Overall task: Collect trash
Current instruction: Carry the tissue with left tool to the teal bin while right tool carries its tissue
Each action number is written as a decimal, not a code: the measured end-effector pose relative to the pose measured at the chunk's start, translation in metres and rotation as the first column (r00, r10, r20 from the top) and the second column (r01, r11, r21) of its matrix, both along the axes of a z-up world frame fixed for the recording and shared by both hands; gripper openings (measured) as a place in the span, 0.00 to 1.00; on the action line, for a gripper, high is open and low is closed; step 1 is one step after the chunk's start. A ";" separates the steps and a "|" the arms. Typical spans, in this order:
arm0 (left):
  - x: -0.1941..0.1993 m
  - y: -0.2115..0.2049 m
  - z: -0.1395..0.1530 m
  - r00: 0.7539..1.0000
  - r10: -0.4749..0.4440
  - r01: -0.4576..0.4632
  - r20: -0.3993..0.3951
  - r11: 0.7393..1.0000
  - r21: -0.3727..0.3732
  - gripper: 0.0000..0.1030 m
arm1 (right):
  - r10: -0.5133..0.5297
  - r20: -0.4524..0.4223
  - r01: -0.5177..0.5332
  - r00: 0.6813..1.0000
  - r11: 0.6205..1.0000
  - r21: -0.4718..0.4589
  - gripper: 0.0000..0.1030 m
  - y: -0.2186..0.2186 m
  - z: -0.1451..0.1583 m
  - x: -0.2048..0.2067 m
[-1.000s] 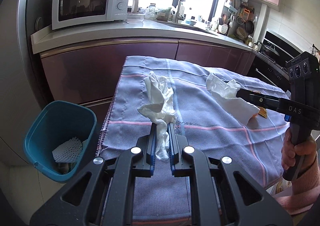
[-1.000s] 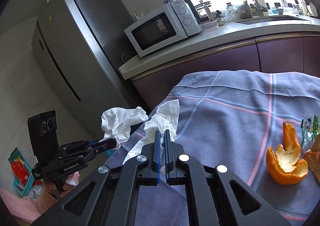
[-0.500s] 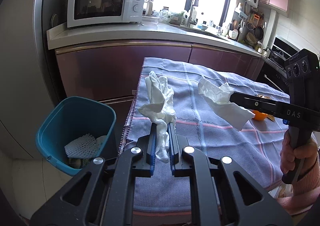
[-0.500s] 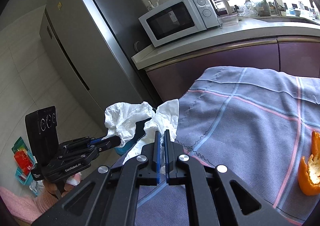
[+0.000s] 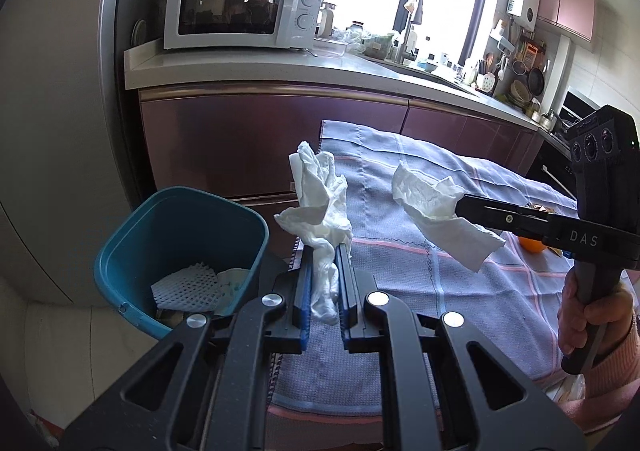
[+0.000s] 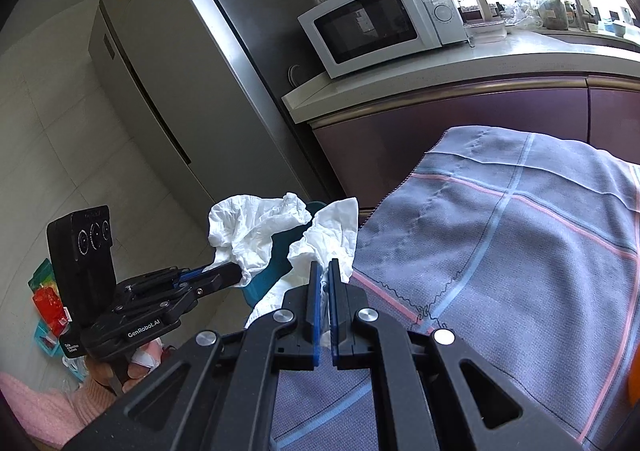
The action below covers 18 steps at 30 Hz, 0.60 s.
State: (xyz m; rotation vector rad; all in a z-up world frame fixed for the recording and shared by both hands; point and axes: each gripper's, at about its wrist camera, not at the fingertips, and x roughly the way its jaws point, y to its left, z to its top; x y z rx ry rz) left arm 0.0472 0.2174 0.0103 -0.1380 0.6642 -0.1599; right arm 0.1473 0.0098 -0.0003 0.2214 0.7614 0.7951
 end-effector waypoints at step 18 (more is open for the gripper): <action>0.000 0.046 -0.001 0.994 0.111 -0.111 0.000 0.994 -0.004 0.11 | 0.087 -0.013 -0.087 0.996 0.996 -0.015 0.03 0.050 -0.001 0.022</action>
